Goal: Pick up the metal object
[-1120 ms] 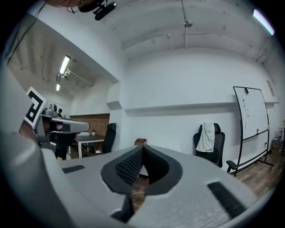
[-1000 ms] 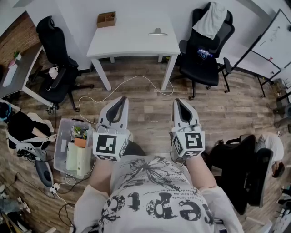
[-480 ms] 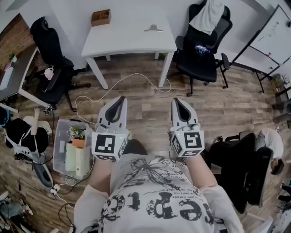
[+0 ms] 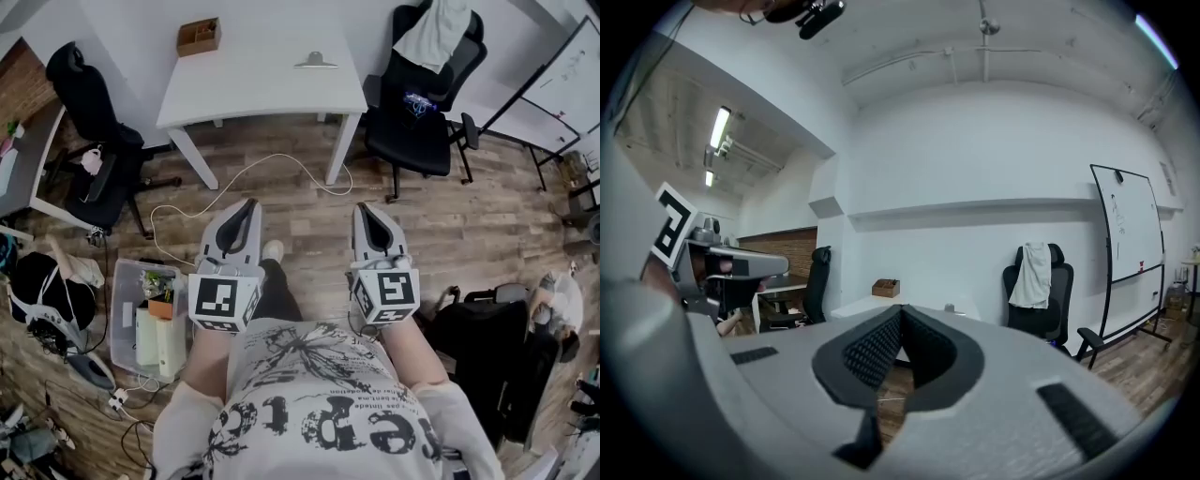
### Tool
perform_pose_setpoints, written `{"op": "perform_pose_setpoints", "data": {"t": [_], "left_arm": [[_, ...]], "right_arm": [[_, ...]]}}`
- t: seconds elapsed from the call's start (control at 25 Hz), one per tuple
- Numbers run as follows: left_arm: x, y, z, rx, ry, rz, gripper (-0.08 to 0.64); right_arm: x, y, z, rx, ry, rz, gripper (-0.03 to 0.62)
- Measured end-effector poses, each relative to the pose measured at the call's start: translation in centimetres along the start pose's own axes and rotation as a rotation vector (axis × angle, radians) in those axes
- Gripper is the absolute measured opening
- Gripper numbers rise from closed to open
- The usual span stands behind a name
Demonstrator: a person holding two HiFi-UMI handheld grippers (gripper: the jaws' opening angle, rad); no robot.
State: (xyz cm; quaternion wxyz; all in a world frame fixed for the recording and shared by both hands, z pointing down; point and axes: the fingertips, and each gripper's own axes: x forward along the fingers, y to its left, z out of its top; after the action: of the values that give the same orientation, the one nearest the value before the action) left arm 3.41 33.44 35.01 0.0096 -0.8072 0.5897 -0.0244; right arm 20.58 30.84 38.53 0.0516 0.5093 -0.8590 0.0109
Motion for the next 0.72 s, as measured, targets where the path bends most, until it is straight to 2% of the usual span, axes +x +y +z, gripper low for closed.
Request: {"op": "perform_pose_setpoints", "data": {"t": [0.44, 0.72], "left_arm": [[18.2, 13.0, 1.1, -0.020, -0.005, -0.071, 0.012], [28.4, 21.8, 1.9, 0.001, -0.011, -0.107, 0.012]], "right_arm": [[20.2, -4.2, 2.6, 0.011, 0.026, -0.090, -0.008], [32.4, -6.8, 4.3, 0.029, 0.031, -0.161, -0.008]]}}
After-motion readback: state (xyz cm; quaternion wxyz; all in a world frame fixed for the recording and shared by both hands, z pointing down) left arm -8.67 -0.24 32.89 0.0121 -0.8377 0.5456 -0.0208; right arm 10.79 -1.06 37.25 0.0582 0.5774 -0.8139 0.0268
